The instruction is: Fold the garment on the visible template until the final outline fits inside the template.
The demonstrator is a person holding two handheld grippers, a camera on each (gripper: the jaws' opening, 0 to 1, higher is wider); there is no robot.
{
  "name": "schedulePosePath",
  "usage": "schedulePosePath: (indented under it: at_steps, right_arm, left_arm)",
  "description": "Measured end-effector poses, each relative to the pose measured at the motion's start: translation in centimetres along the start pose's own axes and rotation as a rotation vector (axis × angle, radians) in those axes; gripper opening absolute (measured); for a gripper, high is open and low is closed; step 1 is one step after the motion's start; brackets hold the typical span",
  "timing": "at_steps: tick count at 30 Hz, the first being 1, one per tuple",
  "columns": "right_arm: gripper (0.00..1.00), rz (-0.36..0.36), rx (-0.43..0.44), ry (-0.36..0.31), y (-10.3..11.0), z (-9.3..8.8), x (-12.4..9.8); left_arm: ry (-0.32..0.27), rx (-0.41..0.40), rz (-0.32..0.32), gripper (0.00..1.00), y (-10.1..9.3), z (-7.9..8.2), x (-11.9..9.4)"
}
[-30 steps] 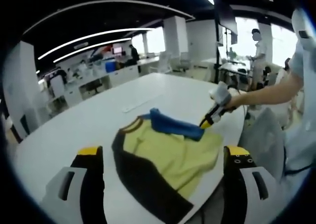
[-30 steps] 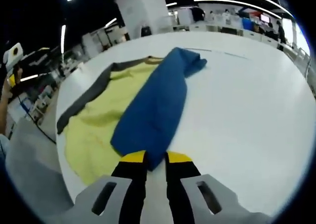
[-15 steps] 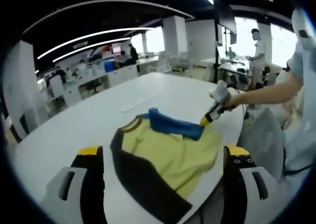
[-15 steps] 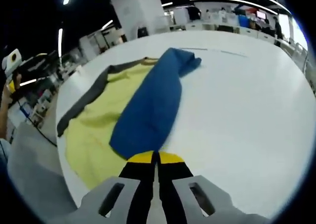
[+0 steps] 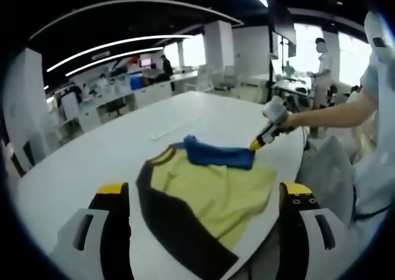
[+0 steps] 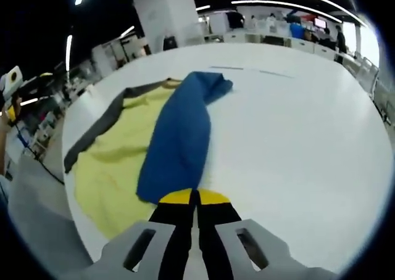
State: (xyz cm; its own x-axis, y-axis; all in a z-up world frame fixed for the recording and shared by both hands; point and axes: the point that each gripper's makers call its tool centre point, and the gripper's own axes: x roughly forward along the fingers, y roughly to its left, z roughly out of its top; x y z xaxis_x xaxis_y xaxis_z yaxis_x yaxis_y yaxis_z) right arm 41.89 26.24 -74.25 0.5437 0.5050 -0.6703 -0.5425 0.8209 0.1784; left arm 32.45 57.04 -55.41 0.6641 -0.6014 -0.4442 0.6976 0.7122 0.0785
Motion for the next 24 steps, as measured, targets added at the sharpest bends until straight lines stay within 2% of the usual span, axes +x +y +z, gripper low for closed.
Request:
schedulePosePath:
  at_steps: [13,18,22,24]
  right_arm:
    - [0.02,-0.086,0.039,0.016,-4.9,-0.7,-1.1]
    - [0.02,-0.117,0.031,0.042,-6.1,-1.3,-1.5]
    - [0.02,-0.136,0.076,0.034,-7.5,-1.3,-1.8]
    - [0.02,-0.158,0.065,0.045,-7.7,-1.5,-2.3]
  left_arm:
    - [0.006,-0.008,0.001,0.97,-0.1,-0.4,0.0]
    - [0.006,-0.008,-0.004,0.97,-0.3,-0.3,0.1]
    - [0.006,-0.012,-0.004,0.97,-0.3,-0.3,0.1]
    - [0.008,-0.011,-0.002,0.97,-0.2,-0.4,0.0]
